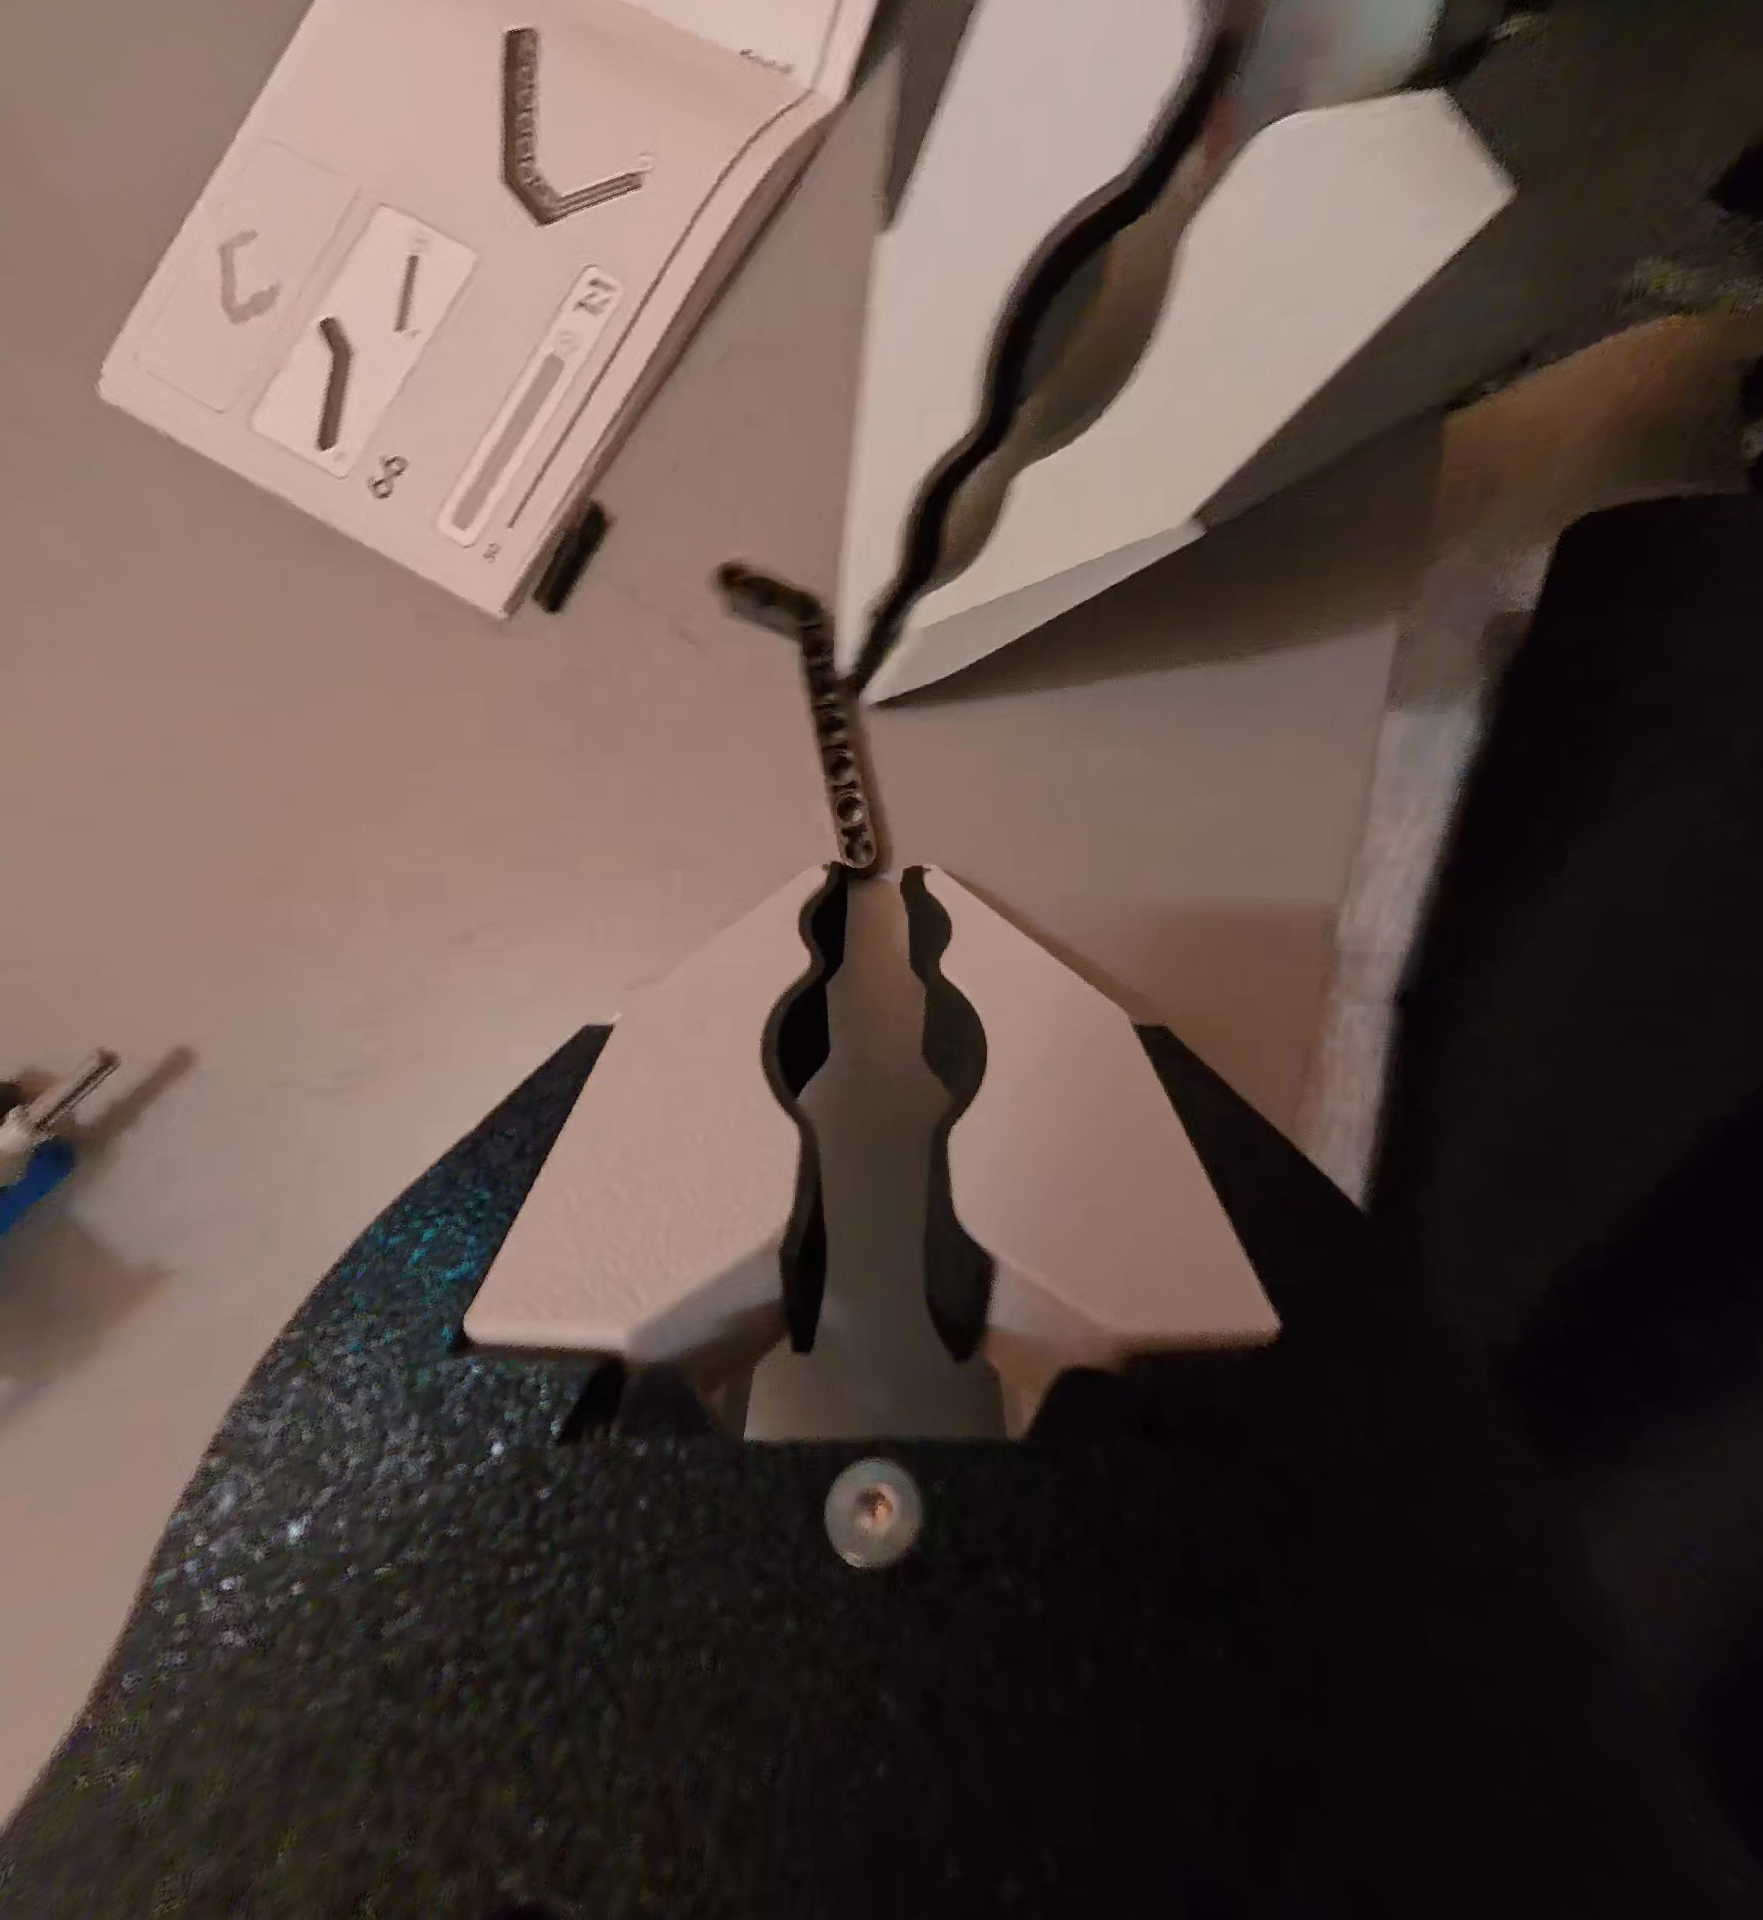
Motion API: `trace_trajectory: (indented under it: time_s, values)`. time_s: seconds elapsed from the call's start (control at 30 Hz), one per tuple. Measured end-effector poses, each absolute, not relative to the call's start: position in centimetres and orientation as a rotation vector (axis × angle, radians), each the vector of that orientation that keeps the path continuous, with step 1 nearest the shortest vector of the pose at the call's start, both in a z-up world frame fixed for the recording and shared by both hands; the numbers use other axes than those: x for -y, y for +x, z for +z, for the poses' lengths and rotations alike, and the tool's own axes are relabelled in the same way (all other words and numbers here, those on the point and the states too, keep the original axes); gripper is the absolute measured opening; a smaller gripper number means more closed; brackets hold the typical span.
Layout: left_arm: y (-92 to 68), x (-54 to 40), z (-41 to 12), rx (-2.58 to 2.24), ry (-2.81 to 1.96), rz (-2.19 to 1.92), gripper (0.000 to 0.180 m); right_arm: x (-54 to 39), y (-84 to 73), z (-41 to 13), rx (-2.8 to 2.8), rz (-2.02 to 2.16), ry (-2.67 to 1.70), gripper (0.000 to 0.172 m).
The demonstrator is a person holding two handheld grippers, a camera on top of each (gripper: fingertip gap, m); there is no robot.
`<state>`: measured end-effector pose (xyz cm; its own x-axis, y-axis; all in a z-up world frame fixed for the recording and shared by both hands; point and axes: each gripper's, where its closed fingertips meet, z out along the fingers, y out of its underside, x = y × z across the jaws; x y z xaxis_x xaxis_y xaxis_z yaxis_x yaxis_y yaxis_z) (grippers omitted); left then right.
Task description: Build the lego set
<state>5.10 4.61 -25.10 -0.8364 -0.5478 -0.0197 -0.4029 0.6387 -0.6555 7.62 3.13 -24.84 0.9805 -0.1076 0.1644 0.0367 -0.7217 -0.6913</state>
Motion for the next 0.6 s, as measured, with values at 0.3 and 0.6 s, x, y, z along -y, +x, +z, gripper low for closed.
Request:
trace_trajectory:
  time_s: [0.3,0.6]
  values:
    - [6.8,-2.7,-24.1,-2.527,-0.739,-1.037,0.018,-1.9,11.2,-23.2,-0.042,-0.469,-2.321,0.003]
    - [9.2,-9.9,-23.9,-2.440,-0.987,-0.923,0.023,-5.4,7.5,-23.6,0.014,-0.301,-2.227,0.014]
